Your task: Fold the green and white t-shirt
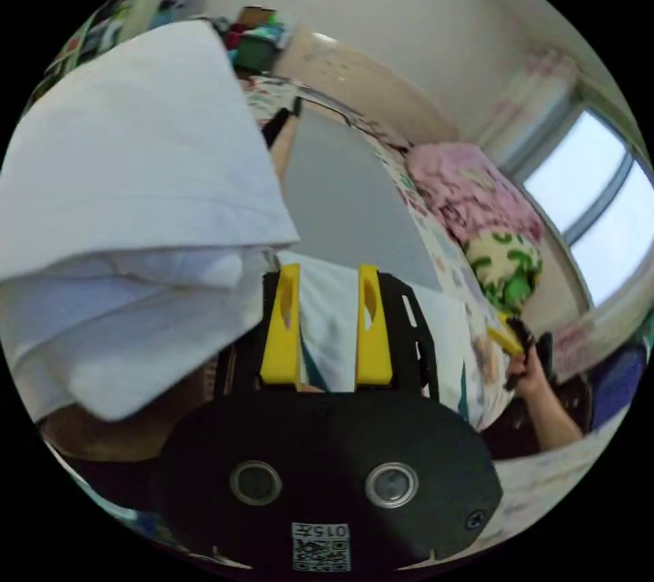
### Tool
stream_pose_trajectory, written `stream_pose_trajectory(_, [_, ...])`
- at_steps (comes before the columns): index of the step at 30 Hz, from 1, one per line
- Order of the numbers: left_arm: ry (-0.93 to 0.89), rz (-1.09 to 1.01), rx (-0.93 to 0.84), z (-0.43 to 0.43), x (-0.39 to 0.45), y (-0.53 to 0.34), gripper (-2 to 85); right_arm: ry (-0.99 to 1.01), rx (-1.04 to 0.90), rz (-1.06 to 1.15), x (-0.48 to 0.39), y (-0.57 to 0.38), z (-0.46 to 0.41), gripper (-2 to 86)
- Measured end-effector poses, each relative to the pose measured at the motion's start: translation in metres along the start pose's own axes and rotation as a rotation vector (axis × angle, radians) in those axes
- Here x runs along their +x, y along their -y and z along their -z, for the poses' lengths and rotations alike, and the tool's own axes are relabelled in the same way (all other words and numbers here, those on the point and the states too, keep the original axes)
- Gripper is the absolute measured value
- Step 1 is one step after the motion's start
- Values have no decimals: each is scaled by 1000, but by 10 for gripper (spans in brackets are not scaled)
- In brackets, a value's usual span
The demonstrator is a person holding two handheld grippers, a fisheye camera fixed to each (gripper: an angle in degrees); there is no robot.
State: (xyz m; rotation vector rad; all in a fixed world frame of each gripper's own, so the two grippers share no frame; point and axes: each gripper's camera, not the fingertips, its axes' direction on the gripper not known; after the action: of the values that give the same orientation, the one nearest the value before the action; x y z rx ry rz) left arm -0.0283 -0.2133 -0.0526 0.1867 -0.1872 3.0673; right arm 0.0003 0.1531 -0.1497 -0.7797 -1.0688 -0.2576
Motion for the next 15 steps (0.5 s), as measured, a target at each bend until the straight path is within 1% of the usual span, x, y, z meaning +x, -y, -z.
stream_pose_trajectory(3, [27,129,-15,-14,-16,-7,128,5,-54,-76,6,27,-27,137])
stream_pose_trajectory(5, [43,242,-60,-23,-37,-12,136,4,-84,-115,12,37,-42,134])
stream_pose_trajectory(8, [139,228,-44,-20,-45,-22,142,-33,-159,-167,24,46,-64,110])
stream_pose_trajectory(12, [124,225,-60,-10,-49,-31,147,-39,-171,-212,43,49,-74,67])
stream_pose_trajectory(15, [181,206,-76,-1,-52,-37,150,-69,-192,-180,51,46,-78,31])
